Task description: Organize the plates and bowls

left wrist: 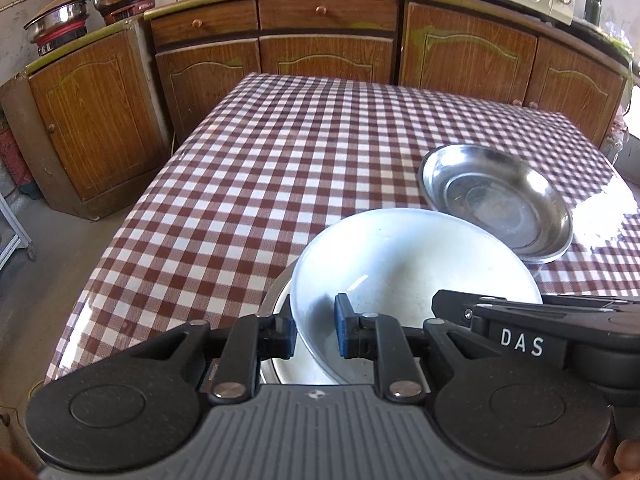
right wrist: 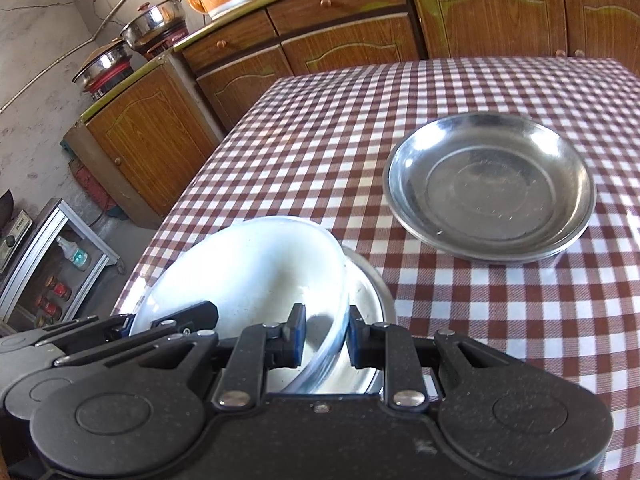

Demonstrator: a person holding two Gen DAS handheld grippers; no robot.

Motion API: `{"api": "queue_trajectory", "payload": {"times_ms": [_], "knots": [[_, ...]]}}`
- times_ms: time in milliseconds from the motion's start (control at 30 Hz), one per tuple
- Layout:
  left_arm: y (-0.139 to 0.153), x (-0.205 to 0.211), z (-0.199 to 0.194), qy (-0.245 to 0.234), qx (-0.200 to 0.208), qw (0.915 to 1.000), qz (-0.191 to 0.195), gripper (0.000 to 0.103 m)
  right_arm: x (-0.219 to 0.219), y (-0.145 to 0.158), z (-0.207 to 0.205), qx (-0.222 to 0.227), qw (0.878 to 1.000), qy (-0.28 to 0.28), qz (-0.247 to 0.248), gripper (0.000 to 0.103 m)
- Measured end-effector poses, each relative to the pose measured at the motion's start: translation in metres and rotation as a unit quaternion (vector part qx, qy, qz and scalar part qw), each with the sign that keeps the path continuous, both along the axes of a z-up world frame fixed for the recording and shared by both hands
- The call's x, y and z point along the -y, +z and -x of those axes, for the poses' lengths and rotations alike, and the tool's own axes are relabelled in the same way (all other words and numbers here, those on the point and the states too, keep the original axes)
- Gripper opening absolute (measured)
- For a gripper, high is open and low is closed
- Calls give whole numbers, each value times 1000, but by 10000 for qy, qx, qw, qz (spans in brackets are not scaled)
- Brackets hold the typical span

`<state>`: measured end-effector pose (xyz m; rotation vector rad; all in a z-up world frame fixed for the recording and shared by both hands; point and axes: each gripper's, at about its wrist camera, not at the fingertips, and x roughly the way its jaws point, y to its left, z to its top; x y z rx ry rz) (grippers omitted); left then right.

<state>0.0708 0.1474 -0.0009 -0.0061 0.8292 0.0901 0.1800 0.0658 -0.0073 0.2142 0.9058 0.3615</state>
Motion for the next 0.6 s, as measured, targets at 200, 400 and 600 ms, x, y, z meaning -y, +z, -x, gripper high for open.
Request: {"api": "queue_trajectory", "payload": {"times_ms": [200,400,600], "knots": [[-9,-1,-1,44,-72,9999,-63,19,-3,-12,-3,-44,9999,106,-44,27],[-16,-1,-2,69,-94,9999,-56,21,-6,-19,-4,-21,9999,129,22,27],[-17,-1,-1,64,-5,10000,-29,21,-8,-19,-3,78,9997,200,94,30]]}}
